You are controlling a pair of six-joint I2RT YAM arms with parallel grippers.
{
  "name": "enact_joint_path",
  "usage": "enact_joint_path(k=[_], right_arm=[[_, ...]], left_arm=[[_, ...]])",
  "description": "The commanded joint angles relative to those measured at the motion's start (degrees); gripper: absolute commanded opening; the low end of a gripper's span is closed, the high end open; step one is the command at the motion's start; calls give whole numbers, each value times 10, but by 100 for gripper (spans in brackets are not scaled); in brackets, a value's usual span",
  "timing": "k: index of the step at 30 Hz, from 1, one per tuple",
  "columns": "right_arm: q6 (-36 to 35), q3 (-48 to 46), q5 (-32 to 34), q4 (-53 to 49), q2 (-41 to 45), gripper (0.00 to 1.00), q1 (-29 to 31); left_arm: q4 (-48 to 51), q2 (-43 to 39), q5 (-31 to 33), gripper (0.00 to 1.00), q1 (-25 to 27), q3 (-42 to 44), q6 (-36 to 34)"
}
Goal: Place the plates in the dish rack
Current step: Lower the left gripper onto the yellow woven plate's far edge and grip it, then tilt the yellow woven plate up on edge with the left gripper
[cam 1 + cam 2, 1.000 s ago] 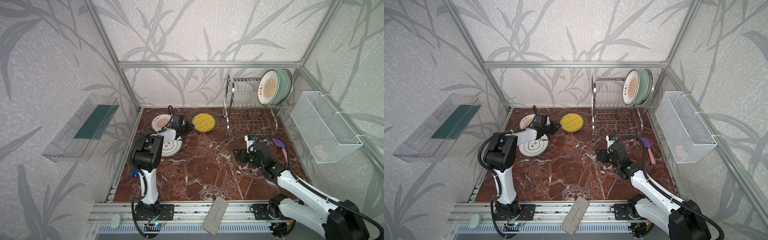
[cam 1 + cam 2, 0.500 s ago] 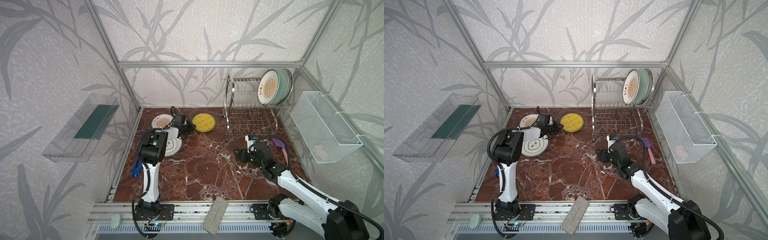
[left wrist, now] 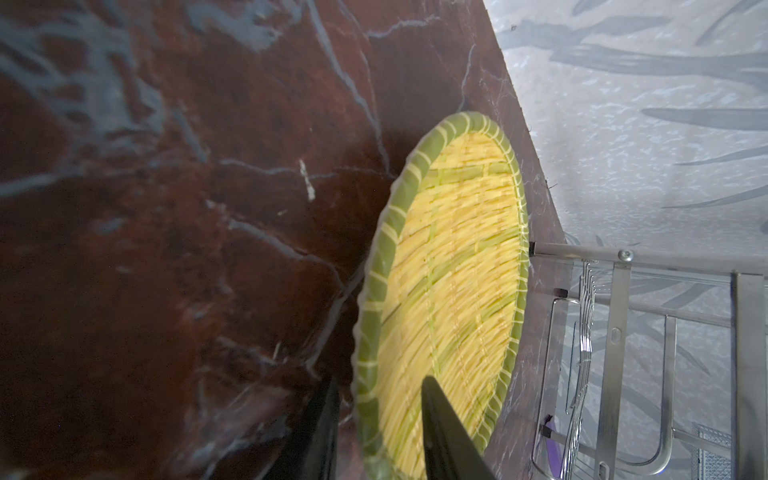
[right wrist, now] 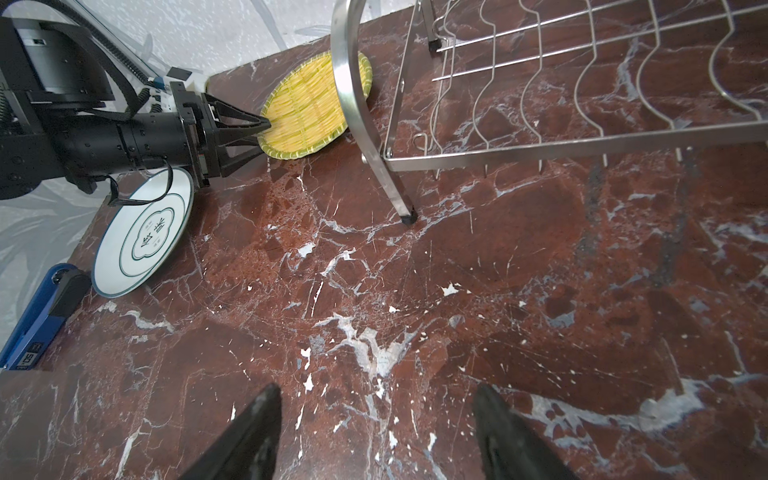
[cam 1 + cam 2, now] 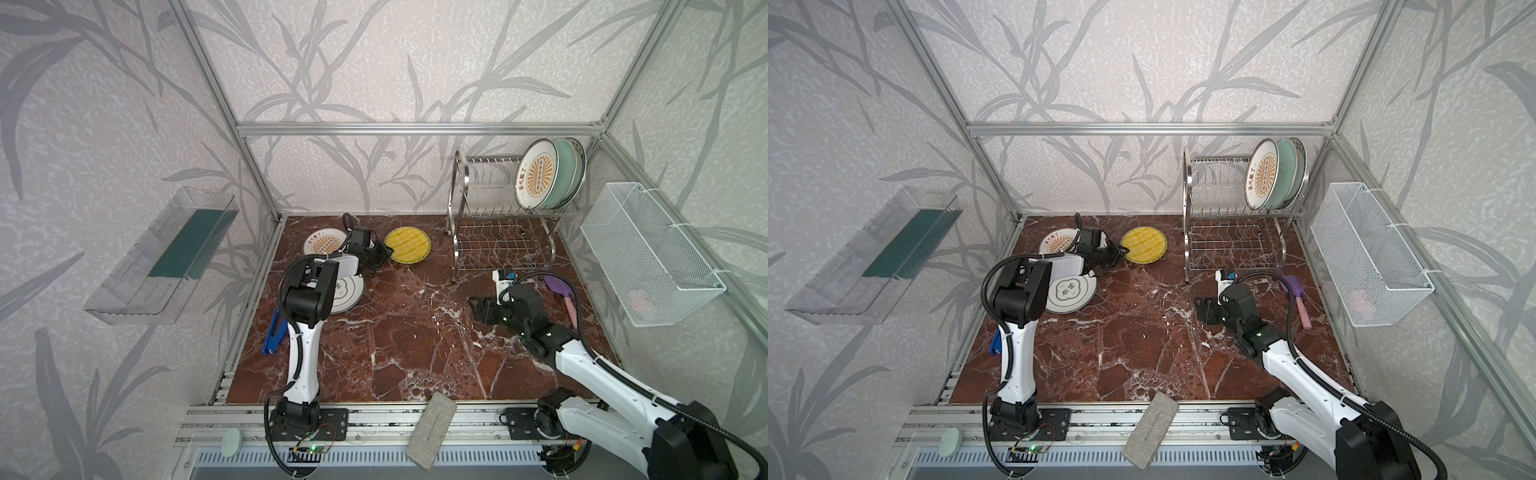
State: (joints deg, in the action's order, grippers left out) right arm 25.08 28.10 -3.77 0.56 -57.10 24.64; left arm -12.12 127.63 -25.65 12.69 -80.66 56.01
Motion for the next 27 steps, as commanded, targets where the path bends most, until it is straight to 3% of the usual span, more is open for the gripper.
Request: enact_joint_path(k=[1, 27], right_arm=[[-1, 6, -5, -6, 15, 72, -3], [1, 1, 4, -31, 49, 72, -4]], left_arm=[[6, 23, 3, 33, -2, -11, 15], [-34, 51, 7, 21, -2, -8, 45]])
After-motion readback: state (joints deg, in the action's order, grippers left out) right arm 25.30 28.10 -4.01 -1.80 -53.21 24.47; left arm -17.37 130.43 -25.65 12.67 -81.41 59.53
